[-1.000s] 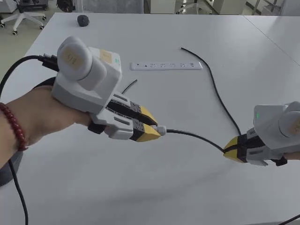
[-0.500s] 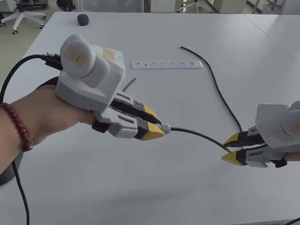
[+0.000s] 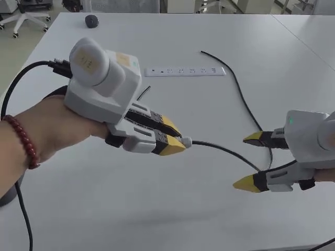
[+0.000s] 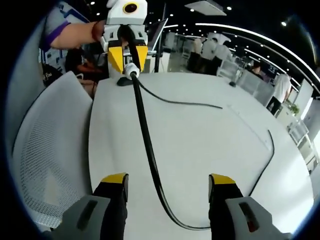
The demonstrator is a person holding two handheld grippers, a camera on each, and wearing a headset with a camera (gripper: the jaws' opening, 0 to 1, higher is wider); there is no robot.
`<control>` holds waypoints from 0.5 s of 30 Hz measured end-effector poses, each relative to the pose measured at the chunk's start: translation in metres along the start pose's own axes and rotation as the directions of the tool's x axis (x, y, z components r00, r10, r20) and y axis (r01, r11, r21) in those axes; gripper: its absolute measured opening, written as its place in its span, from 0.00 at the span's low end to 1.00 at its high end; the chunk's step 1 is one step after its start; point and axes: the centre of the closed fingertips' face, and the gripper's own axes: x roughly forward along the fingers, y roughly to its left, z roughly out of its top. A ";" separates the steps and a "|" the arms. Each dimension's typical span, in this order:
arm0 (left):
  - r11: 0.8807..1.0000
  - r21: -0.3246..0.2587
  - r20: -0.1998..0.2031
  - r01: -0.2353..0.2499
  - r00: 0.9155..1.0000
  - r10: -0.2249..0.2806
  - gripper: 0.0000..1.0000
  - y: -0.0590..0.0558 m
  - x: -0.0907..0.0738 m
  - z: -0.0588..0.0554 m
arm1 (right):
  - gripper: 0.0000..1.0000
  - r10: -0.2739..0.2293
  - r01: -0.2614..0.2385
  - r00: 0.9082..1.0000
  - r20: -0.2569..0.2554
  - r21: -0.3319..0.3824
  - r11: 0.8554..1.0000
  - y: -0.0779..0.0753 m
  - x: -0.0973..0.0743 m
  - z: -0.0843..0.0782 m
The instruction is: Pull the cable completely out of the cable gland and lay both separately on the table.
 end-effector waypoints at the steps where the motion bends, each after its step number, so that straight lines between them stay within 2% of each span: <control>1: 1.000 0.001 0.000 0.002 1.000 -0.002 0.15 0.000 0.000 0.000 | 0.71 -0.009 0.009 0.999 0.031 -0.002 1.000 0.000 0.000 0.009; 3: 1.000 -0.001 0.000 0.001 1.000 -0.001 0.15 -0.001 0.001 0.000 | 0.77 -0.011 0.013 0.998 0.056 -0.025 1.000 0.002 0.000 0.019; 5: 1.000 -0.001 0.001 0.003 1.000 -0.003 0.15 -0.001 0.001 0.000 | 0.78 -0.005 0.006 0.998 0.060 -0.026 1.000 0.006 0.001 0.026; 6: 1.000 -0.001 0.000 0.002 1.000 -0.002 0.15 -0.001 0.001 0.000 | 0.80 -0.004 0.008 0.997 0.082 -0.047 0.999 0.007 0.001 0.034; 10: 1.000 -0.001 -0.001 0.000 1.000 0.000 0.15 -0.001 0.002 -0.001 | 0.82 0.010 -0.003 0.994 0.113 -0.059 0.998 0.015 0.000 0.052; 15: 1.000 -0.002 0.000 0.000 1.000 0.000 0.15 -0.001 0.002 -0.001 | 0.75 0.026 -0.010 0.987 0.159 -0.098 0.995 0.022 -0.004 0.076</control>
